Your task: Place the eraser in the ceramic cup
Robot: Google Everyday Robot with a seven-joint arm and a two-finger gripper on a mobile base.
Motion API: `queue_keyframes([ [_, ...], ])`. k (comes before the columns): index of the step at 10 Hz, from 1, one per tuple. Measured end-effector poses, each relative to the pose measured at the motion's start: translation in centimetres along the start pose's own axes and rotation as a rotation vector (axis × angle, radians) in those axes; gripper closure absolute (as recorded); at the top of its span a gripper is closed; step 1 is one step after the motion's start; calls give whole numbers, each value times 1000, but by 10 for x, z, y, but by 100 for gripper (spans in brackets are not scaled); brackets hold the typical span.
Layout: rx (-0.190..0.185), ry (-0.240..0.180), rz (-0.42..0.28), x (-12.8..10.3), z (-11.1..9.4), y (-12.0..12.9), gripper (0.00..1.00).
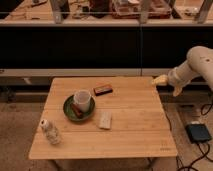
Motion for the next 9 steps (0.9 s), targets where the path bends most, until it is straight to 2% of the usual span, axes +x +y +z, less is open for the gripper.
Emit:
queue_keyframes([
  [9,8,6,-10,1,-1,-2,20],
])
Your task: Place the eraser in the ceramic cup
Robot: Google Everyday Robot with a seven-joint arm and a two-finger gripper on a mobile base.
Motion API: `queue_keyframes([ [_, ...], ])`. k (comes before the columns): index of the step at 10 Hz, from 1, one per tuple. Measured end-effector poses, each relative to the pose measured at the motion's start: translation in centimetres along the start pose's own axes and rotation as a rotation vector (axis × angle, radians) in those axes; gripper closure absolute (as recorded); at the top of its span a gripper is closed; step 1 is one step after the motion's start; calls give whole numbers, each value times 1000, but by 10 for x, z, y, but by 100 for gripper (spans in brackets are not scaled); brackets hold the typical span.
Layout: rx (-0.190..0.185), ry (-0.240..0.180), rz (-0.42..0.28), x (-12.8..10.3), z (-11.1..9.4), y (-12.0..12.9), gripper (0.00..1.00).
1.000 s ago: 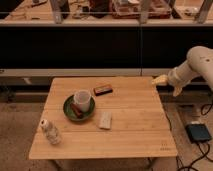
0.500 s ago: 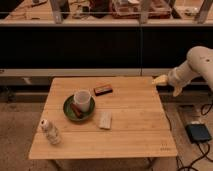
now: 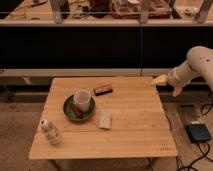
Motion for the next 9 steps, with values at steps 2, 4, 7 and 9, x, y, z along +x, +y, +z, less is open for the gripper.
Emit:
queue_keyframes([
  [2,39,75,-123,12,-10,-33,20],
  [4,109,156,-310,14,-16,-81,20],
  [7,221,236,-546,-3,-23,-136,20],
  [9,240,253,-587,-6,-25,-145,20],
])
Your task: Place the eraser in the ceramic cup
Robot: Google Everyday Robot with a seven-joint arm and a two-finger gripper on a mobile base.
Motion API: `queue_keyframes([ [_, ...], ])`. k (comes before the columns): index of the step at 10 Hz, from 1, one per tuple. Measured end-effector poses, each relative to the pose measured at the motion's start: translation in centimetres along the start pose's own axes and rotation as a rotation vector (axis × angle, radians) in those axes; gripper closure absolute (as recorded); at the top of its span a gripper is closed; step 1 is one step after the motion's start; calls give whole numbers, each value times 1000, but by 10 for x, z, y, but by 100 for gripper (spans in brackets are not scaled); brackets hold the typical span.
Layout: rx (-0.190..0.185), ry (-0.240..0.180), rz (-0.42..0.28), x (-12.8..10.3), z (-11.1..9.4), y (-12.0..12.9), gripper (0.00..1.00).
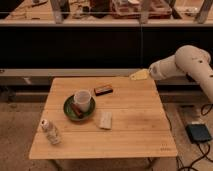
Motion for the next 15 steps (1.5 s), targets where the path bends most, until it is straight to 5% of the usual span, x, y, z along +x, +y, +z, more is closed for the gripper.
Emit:
queue_keyframes([
  [3,-50,-16,-117,-1,20,0,20],
  [5,-70,-36,-272,1,63,-15,20],
  [8,-45,-78,-490,4,131,-47,20],
  [12,-48,-84,-514,3,136,-48,20],
  [15,-71,-92,-610,0,150,-27,20],
])
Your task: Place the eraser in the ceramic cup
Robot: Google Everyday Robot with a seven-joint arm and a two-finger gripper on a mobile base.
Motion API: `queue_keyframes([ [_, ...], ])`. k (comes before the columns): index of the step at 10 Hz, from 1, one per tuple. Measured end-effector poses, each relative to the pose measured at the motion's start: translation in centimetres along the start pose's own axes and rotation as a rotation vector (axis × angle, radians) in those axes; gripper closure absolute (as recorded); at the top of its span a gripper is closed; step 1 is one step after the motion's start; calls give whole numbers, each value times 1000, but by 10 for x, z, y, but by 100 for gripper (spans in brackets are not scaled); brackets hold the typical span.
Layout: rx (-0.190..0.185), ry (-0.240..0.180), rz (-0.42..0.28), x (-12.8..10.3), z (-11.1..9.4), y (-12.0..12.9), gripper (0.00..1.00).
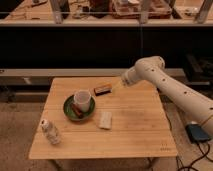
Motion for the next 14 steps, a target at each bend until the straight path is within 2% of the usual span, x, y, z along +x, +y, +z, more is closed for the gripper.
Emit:
queue_keyframes([
  [2,-26,-4,-72,-10,24,20,20],
  [3,-32,-3,-86,-18,32,30,20],
  [7,-33,-1,-98,-20,37,33,20],
  [9,-32,-1,-137,-20,38,33,20],
  [10,-30,8,-180,-16,40,32,20],
  [12,-14,65,-326,2,47,25,20],
  [14,-3,94,-429,11,55,24,20],
])
